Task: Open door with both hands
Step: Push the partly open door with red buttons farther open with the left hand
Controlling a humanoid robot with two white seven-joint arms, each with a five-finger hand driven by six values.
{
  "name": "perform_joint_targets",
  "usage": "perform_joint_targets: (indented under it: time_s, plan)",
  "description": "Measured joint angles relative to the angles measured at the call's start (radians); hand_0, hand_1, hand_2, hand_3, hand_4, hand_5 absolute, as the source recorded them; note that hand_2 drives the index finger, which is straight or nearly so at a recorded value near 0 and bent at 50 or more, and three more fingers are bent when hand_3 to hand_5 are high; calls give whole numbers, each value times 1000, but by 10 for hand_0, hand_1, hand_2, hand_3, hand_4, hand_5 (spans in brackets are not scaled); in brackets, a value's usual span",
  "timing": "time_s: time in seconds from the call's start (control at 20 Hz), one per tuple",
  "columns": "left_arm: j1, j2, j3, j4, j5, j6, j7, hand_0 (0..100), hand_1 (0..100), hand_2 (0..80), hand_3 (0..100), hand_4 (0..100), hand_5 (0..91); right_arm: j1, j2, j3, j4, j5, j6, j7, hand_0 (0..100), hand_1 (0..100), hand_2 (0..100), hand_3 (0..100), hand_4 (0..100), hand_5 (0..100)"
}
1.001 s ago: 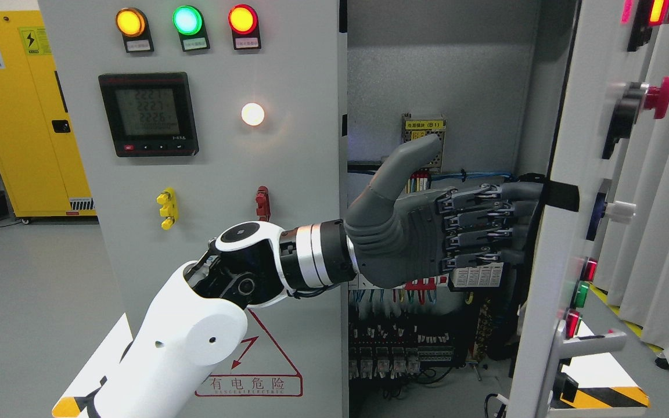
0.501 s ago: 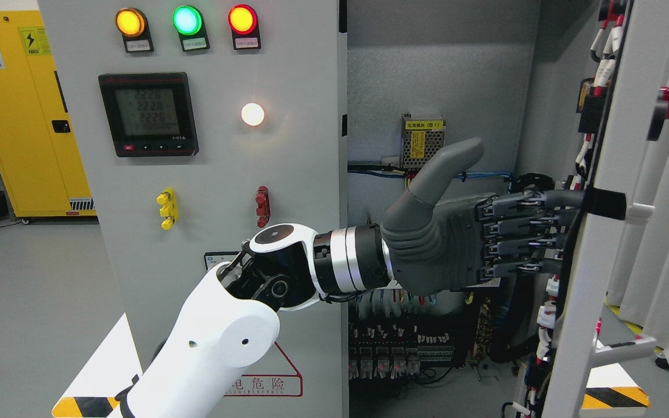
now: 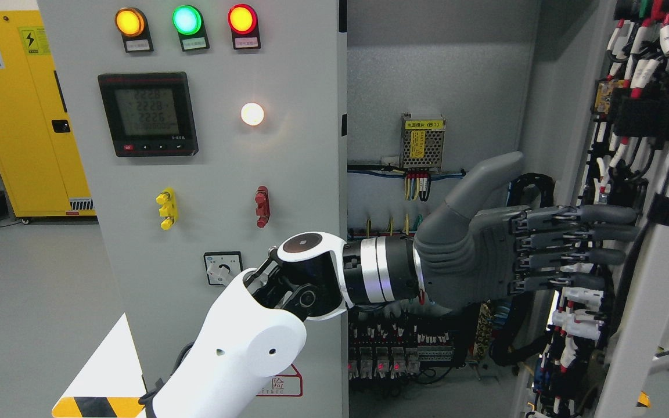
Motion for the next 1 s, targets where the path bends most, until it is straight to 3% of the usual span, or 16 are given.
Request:
perform_joint_targets:
  time_s: [0.5, 0.75, 1.0]
  plan:
    - [12, -42, -6, -48, -12, -2, 69, 0, 0, 0, 0, 0, 0, 6, 0, 0, 0, 0, 0, 0, 201, 118, 0, 0, 0, 0]
    - [26, -53, -8, -84, -14, -2, 219, 0, 0, 0, 0, 0, 0, 9, 0, 0, 0, 0, 0, 0, 201, 119, 0, 0, 0, 0]
    - [33, -66, -10, -107, -13, -7, 266, 0, 0, 0, 0, 0, 0, 11, 0, 0, 0, 0, 0, 0, 201, 119, 0, 0, 0, 0]
